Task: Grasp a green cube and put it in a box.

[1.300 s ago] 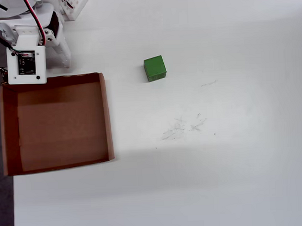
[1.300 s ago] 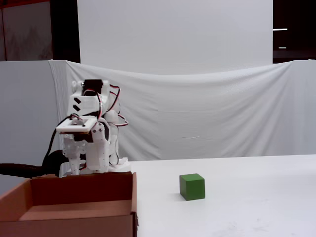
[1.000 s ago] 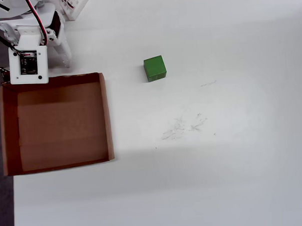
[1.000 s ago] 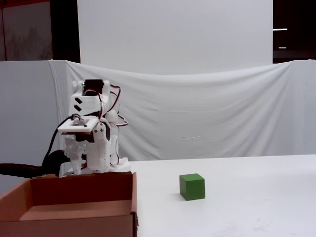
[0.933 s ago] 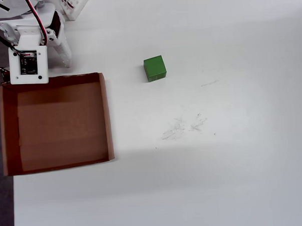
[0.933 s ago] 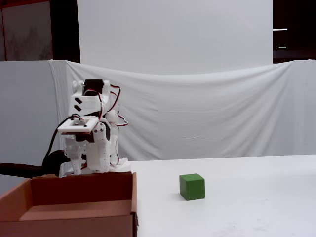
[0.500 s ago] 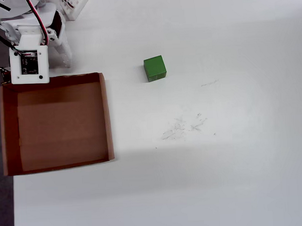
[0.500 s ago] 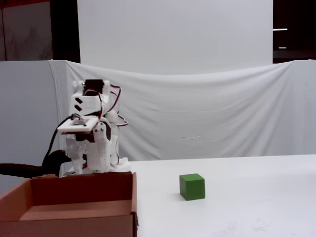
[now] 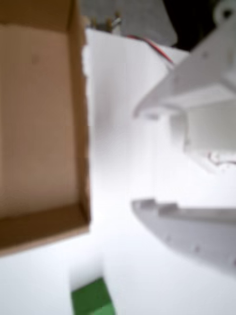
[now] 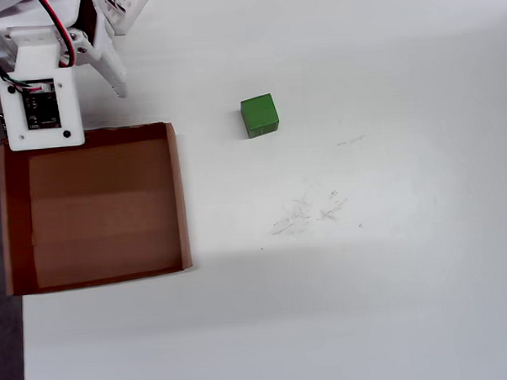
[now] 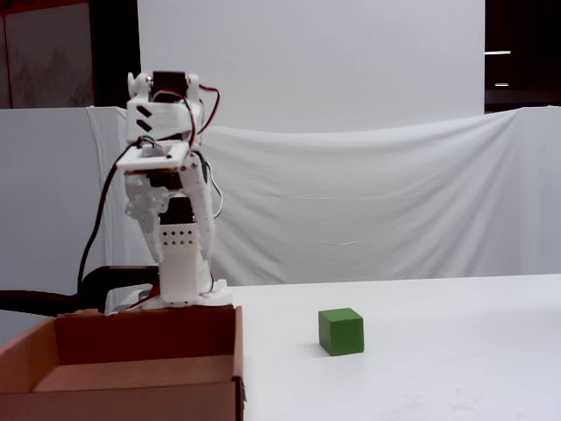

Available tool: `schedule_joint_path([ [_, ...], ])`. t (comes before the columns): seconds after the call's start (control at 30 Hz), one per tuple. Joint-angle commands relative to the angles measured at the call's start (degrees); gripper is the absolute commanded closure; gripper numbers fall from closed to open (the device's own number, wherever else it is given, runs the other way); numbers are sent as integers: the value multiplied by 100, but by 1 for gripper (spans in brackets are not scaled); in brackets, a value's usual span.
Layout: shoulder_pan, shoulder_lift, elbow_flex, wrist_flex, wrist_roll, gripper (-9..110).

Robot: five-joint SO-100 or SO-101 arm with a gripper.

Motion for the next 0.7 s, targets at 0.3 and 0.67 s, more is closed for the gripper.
schedule_joint_path([
  [0.3,-879,-2470,-2479,-457,1046,76],
  [0.67,-2153,-3516,-2479,-1415,2329,72],
])
